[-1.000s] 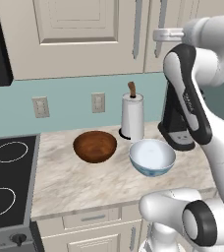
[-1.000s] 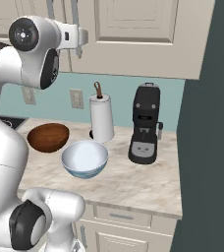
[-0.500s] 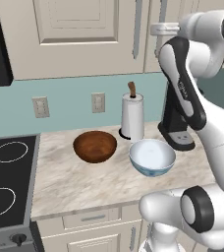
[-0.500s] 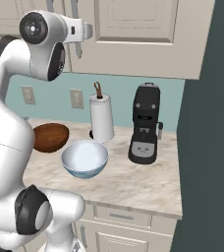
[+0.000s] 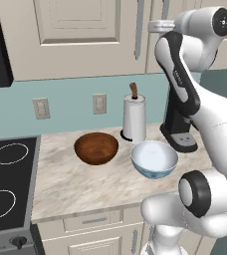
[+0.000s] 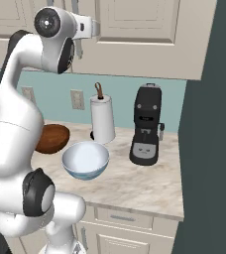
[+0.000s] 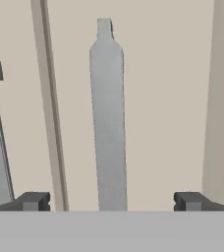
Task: Open the cabinet. Pick the bowls from the counter and place them in the cabinet. Then close the cabinet.
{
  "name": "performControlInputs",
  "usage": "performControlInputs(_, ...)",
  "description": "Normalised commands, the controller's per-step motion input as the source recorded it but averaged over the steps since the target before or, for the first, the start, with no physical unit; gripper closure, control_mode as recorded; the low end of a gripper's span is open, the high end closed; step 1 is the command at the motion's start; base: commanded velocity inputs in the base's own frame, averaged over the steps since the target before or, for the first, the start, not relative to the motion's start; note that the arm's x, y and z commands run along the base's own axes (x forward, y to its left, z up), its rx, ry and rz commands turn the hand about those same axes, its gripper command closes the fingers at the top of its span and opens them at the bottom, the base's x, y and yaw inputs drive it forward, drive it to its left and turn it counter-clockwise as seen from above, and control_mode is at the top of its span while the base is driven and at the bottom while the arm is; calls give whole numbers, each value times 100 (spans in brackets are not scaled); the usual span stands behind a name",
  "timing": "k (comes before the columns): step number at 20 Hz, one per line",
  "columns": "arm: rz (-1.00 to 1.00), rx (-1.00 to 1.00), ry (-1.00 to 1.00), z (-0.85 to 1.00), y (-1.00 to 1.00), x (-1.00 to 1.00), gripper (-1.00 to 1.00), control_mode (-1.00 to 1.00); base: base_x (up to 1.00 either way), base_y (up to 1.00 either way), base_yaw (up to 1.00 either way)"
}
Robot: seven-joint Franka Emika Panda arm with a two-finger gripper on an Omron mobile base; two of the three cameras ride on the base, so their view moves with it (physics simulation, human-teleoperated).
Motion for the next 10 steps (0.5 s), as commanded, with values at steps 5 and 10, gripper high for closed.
performControlInputs(5, 0, 0, 2, 0, -15, 42, -100, -100, 0, 0, 0)
performControlInputs(10, 0, 0, 0, -6, -1, 33, -100, -100, 0, 0, 0)
